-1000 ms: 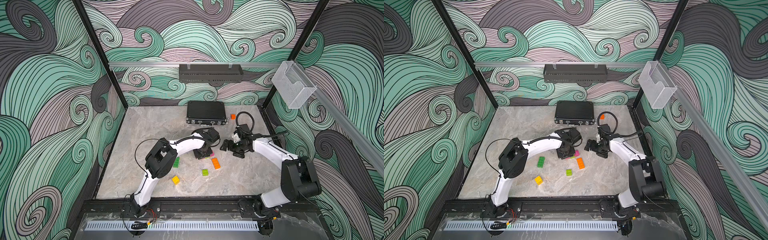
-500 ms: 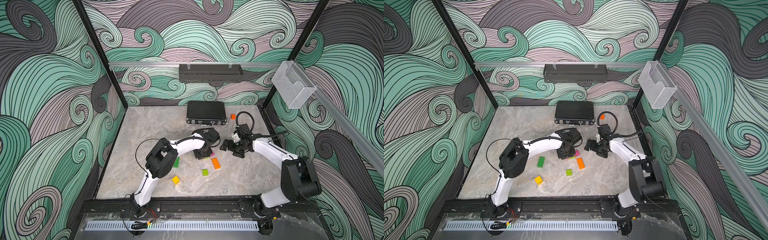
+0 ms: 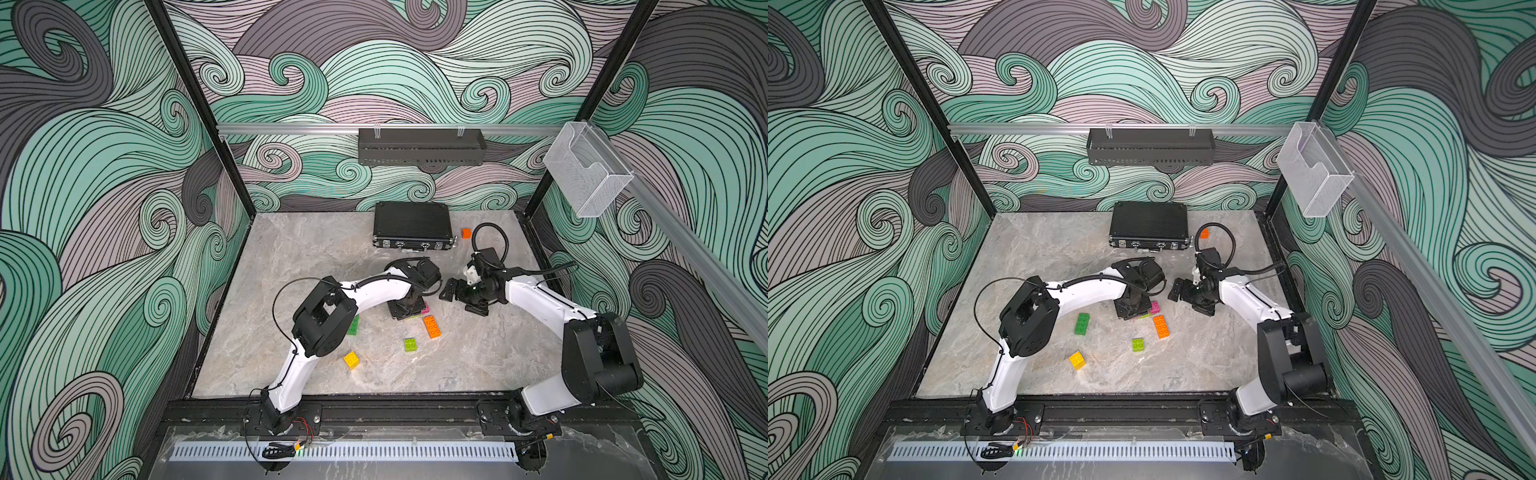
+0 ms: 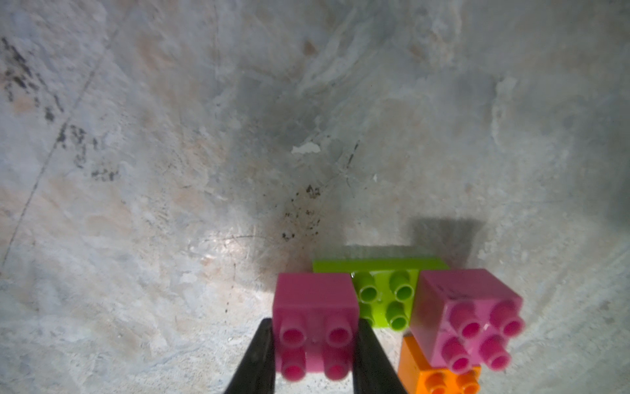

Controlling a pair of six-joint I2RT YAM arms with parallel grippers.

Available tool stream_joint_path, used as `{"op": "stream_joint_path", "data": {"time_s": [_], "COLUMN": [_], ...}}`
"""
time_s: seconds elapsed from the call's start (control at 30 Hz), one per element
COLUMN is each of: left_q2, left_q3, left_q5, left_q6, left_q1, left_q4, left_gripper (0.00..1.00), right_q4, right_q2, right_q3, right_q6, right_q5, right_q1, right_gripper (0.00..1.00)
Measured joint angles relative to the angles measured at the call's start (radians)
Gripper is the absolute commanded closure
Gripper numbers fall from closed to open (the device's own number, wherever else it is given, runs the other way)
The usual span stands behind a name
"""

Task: Assemble a carrot with lego
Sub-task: Move the lego brick at the center of the board.

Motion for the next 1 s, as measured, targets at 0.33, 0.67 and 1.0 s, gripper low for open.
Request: {"op": "stream_joint_path", "data": {"time_s": [0.33, 0.67, 1.0], "left_q2": [0.003, 0.057, 0.159], "left_q3": [0.01, 0.098, 0.266], "left_q5": [-0.02, -0.047, -0.099], "left_q6": [0.039, 0.106, 0.153], "left_q1": [-0.002, -0.003, -0.002], "left_q4": [-0.008, -0.047, -0.069], "left_gripper": [0.99, 0.99, 0.92], "right_q4": [0.0, -0.002, -0.013], "right_q2": [-0.005, -0.032, -0.073], "right_q3": [-0.005, -0.005, -0.021], "right_q6": [0.003, 0.003, 0.003], "right_q5": [0.0, 0.001, 0.012], "right_q1": [0.0, 0.0, -0.02], "right_gripper": [0.03, 0.02, 0.01]}}
